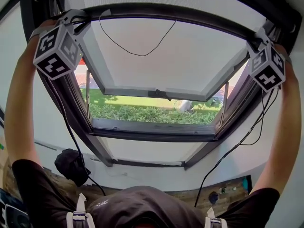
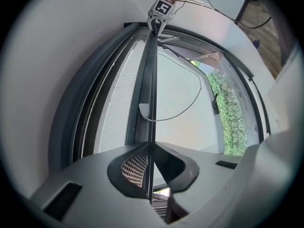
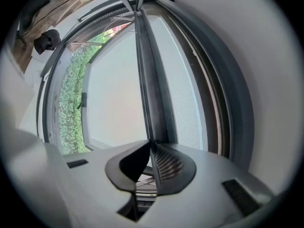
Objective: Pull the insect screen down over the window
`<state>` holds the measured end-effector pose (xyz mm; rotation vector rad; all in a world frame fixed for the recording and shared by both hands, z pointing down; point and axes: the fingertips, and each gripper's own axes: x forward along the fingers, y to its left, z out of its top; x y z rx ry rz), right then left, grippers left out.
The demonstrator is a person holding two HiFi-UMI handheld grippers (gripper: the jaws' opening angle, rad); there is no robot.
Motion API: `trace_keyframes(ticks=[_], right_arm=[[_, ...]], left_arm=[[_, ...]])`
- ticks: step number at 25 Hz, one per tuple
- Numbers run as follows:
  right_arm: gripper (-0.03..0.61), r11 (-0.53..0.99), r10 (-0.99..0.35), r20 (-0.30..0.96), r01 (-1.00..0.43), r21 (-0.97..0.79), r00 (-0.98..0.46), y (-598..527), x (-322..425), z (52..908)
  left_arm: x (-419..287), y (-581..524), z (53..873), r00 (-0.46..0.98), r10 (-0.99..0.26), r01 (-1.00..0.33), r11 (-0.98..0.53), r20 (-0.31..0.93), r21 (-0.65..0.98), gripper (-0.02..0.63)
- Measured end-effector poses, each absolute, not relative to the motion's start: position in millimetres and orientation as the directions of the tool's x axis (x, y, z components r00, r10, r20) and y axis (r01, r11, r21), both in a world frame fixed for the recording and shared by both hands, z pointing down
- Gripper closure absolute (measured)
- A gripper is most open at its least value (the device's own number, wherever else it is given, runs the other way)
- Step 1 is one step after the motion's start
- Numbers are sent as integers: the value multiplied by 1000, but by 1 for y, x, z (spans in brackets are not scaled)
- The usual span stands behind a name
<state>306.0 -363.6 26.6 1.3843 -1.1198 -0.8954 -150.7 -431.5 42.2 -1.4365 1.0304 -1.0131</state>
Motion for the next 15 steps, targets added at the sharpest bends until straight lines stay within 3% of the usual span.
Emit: trace_keyframes(ticks=[6,12,15], right_arm=[[548,203,-924,237,-142,969,299,-365,307,75],[548,161,-918,188,-106,981,349,-361,307,91],[551,221,-897,241,-96,971,371,-362,307,123]], left_arm=[[-151,-432,89,293,-926,-47,-261,236,-964,588],[-150,-429,106,261,-945,-5,-206,197,-979,589],[-154,-429,140,212,-944,47,-248,252,-968,589]])
